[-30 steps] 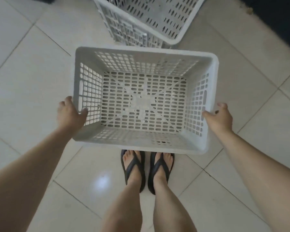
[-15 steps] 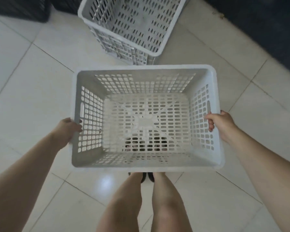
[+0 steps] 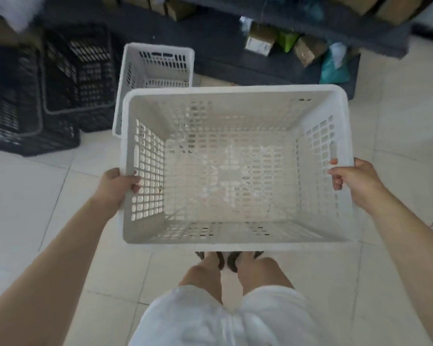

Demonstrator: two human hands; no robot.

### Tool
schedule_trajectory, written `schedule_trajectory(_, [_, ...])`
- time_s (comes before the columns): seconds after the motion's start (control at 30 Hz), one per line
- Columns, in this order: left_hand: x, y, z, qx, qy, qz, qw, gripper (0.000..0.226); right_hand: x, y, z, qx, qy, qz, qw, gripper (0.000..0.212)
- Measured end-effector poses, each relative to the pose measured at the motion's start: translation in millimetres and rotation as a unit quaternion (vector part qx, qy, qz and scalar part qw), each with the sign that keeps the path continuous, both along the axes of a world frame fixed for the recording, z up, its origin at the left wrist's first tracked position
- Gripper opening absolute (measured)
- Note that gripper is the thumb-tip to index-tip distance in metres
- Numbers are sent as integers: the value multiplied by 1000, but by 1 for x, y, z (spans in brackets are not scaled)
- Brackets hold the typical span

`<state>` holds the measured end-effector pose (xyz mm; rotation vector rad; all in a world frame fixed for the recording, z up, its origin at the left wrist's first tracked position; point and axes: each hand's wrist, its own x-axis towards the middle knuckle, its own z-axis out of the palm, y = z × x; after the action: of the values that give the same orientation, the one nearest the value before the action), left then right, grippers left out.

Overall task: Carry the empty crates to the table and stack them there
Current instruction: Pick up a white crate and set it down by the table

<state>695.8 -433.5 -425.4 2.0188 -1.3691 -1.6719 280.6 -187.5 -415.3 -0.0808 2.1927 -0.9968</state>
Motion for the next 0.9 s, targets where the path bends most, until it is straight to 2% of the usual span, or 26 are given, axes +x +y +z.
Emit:
schedule_trajectory(0.13, [-49,-15,56,-53,29,-20,998,9,-18,36,61,-50,27,-36,998,18])
schedule_trajectory(0.33, [-138,4,122,-130,88,-110,981,6,-73,115,122,-108,52,-92,989,14])
schedule_trajectory(0.6, [-316,119,165,-178,97,-202,958,13,-200,263,144,-160,79,-172,969,17])
schedule_trajectory(0.67, [-365,148,169,-178,91,-225,954,14,-240,302,148,-164,88,-194,963,17])
schedule_trajectory(0.77, [-440,185,176,-166,90,-248,950,27,-293,355,156,-167,102,-240,951,15])
schedule_trajectory(0.9, [-536,225,183,-177,117,-263,941,29,-349,413,163,-156,117,-307,932,15])
